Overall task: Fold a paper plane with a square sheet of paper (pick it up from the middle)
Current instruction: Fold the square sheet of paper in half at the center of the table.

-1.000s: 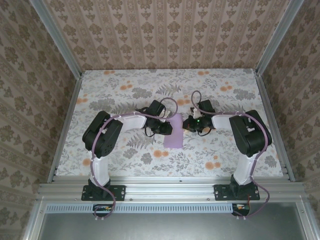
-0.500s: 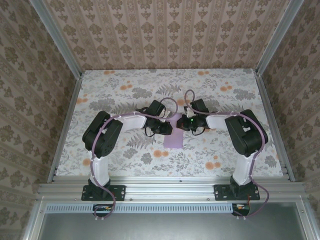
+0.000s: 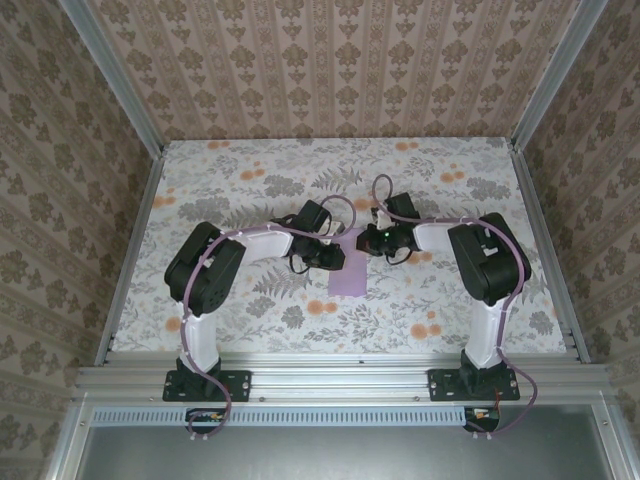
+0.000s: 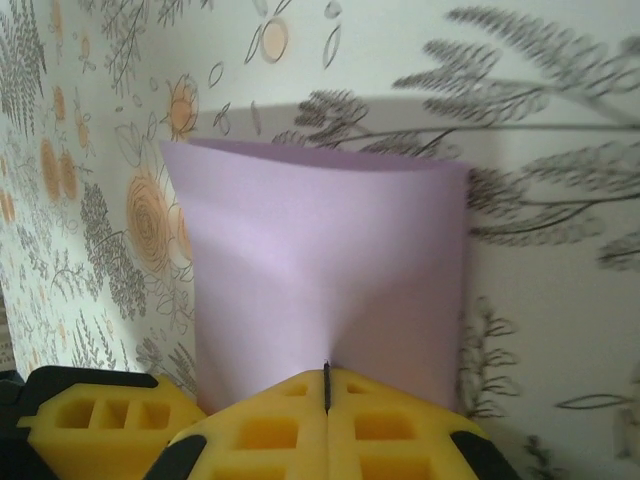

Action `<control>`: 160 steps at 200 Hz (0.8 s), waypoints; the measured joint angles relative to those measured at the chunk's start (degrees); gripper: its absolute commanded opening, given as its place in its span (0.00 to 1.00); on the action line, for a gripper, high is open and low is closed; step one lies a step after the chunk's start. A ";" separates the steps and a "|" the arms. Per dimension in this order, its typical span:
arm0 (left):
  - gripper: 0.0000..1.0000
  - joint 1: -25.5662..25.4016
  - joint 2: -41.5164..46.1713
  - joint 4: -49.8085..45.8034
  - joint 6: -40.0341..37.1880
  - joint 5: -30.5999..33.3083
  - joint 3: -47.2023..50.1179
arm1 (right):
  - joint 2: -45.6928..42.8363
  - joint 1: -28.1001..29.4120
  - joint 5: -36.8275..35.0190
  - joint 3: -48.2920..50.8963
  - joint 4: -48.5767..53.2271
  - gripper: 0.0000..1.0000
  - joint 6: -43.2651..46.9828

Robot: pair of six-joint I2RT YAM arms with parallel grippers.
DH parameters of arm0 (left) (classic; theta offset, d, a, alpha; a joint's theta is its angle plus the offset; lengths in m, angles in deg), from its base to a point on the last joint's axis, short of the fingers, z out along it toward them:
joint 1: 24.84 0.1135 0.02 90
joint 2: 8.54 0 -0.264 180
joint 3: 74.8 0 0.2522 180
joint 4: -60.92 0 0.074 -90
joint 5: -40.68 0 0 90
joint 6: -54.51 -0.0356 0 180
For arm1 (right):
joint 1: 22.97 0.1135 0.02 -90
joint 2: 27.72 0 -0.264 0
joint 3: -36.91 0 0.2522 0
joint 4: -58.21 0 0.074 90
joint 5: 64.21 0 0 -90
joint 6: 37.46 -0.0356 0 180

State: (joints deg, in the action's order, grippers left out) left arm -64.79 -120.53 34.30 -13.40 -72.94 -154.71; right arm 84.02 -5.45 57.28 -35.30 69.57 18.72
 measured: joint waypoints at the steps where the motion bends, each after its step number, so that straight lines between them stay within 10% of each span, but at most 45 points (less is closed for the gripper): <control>1: 0.19 -0.02 0.02 0.07 -0.04 0.04 0.04 | 0.00 -0.07 0.00 0.00 0.00 0.08 0.00; 160: 0.19 -0.15 0.35 0.61 -0.37 0.48 0.44 | -0.04 2.75 -2.51 -4.63 1.75 0.08 1.07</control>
State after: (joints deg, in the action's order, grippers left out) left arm -64.94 -120.18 34.91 -13.78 -72.46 -154.28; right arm 83.98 -2.70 54.77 -39.94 71.32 19.79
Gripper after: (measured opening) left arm 0.192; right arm 0.078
